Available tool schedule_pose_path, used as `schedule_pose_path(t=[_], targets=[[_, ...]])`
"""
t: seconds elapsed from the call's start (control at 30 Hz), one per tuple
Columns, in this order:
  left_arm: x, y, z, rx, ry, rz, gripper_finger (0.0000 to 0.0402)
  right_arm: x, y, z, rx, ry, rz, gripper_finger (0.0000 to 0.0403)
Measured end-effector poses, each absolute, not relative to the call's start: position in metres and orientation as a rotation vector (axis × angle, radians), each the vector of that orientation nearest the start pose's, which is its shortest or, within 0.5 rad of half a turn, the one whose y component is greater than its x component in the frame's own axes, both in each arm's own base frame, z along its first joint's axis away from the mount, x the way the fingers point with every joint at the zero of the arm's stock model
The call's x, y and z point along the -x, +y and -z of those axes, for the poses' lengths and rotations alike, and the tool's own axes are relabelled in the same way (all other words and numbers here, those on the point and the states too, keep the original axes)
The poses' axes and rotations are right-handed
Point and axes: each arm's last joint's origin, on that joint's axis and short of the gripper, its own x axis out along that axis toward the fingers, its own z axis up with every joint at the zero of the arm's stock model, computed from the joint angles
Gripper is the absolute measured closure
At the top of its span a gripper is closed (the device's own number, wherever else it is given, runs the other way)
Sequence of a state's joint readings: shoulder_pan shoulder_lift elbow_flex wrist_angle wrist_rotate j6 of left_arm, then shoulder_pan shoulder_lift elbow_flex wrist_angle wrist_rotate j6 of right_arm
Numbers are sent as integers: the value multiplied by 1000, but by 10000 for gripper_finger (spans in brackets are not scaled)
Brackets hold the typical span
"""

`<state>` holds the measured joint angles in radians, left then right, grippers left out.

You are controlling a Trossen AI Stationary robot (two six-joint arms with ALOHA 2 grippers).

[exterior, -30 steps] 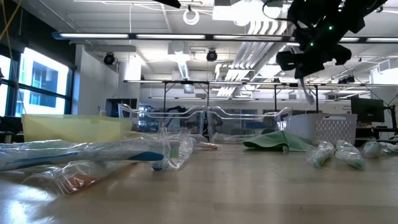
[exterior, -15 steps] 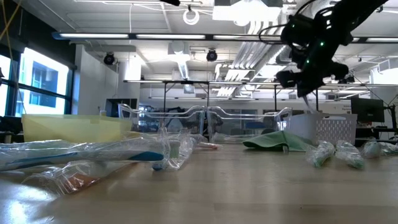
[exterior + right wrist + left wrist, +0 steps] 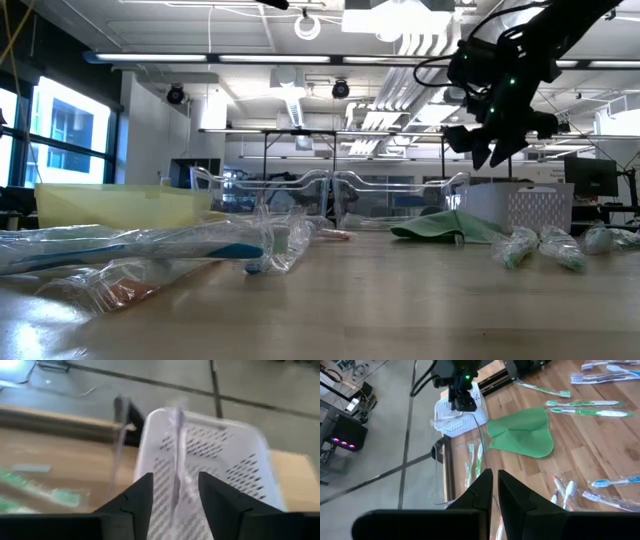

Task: Pick & Place Toothbrushes
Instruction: Put the green toothbrush into the right transparent bin

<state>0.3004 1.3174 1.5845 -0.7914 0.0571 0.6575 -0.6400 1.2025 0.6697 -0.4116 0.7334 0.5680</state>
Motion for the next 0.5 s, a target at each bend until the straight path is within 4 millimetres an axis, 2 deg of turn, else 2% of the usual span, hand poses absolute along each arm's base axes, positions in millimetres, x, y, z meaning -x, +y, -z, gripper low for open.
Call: schedule_pose_path(t=[0.1, 0.27, 0.5], targets=[[-247, 75, -432, -544, 581, -55, 380, -163, -147, -211, -376, 621, 1504, 247], [-246, 75, -431, -549, 601, -72, 380, -166, -142, -234, -389, 531, 1423, 261], [-247, 78, -422, -584, 634, -127, 380, -177, -114, -266, -370, 381, 1112, 299]])
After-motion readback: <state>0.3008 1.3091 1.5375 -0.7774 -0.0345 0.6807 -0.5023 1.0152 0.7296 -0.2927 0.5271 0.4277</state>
